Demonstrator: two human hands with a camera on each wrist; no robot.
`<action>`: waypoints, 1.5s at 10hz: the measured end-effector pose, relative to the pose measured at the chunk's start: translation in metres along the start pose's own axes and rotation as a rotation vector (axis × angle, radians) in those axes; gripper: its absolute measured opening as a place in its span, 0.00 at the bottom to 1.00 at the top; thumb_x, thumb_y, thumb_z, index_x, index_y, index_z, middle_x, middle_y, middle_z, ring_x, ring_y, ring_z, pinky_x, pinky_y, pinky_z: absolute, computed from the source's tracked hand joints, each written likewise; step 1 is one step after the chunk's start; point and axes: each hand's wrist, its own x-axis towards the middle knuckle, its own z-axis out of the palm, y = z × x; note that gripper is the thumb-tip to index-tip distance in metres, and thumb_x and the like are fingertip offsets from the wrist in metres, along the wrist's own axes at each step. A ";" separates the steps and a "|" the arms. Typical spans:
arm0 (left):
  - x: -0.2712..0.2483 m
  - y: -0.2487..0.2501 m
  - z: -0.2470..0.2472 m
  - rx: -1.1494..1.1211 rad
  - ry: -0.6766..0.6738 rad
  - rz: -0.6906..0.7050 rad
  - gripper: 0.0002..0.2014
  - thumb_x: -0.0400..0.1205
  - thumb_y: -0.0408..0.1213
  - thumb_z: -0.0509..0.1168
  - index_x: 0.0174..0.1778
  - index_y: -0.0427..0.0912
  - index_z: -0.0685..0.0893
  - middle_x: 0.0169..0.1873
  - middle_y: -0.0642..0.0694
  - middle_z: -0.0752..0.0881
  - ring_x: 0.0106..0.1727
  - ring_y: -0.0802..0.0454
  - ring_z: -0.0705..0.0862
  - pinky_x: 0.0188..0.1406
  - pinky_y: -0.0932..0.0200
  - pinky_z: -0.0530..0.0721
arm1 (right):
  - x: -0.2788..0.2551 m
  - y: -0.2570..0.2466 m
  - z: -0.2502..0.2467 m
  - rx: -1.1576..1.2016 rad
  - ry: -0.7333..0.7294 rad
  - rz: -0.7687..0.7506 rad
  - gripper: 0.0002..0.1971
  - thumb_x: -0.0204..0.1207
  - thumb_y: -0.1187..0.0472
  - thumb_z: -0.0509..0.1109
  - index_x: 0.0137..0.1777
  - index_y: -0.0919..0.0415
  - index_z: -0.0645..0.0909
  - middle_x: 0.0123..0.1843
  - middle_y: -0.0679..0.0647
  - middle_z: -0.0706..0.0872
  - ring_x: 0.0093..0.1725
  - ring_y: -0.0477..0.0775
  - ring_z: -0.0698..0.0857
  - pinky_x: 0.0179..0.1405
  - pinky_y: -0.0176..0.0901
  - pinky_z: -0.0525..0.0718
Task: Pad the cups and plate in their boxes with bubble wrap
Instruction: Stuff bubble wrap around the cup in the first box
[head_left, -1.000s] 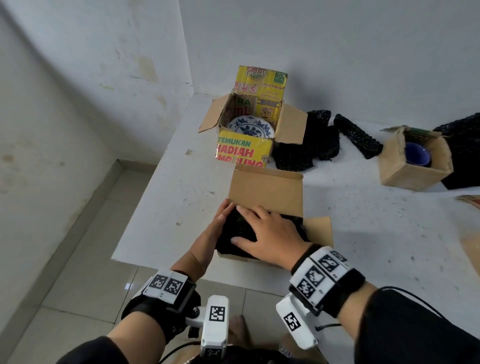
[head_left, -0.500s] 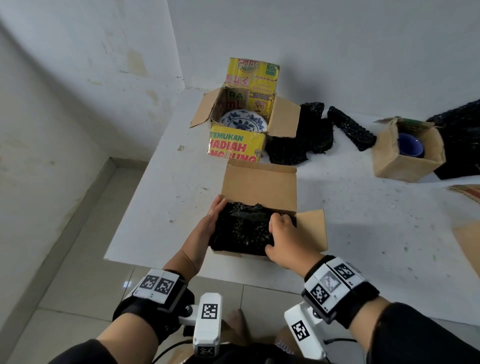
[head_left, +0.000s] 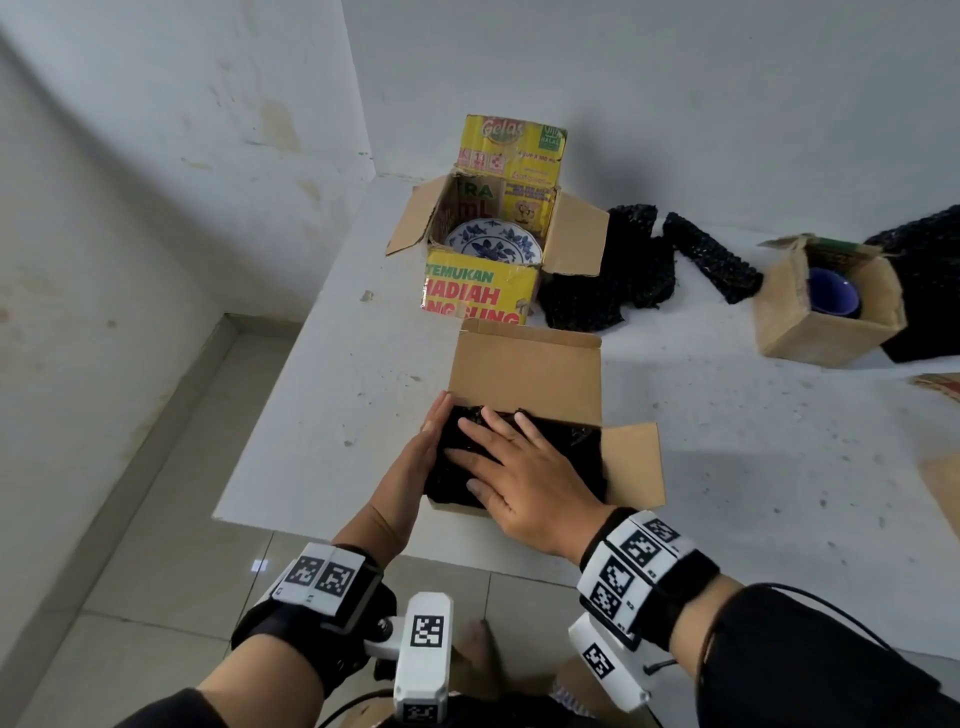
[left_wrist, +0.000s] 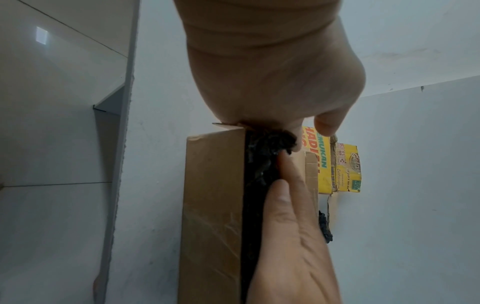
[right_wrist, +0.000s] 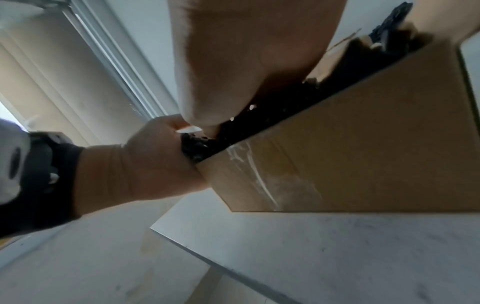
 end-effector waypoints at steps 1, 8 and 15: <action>0.003 -0.001 -0.003 -0.075 0.009 -0.023 0.14 0.87 0.53 0.48 0.64 0.67 0.73 0.62 0.68 0.76 0.62 0.72 0.75 0.58 0.68 0.74 | 0.004 -0.002 0.006 -0.049 0.063 0.021 0.23 0.82 0.47 0.49 0.65 0.50 0.82 0.76 0.52 0.74 0.80 0.59 0.65 0.79 0.61 0.55; -0.014 0.009 -0.047 0.133 0.123 -0.062 0.42 0.61 0.40 0.76 0.72 0.58 0.68 0.52 0.40 0.84 0.48 0.44 0.87 0.42 0.56 0.84 | 0.015 0.000 -0.001 0.044 0.147 -0.019 0.19 0.78 0.47 0.55 0.49 0.53 0.88 0.63 0.55 0.83 0.65 0.58 0.77 0.64 0.59 0.73; -0.004 -0.006 -0.009 0.885 0.130 0.230 0.21 0.67 0.28 0.70 0.52 0.50 0.74 0.47 0.58 0.74 0.29 0.57 0.76 0.29 0.70 0.71 | -0.080 0.053 -0.047 0.715 0.137 0.658 0.52 0.64 0.56 0.82 0.81 0.41 0.51 0.67 0.44 0.63 0.66 0.45 0.66 0.63 0.40 0.67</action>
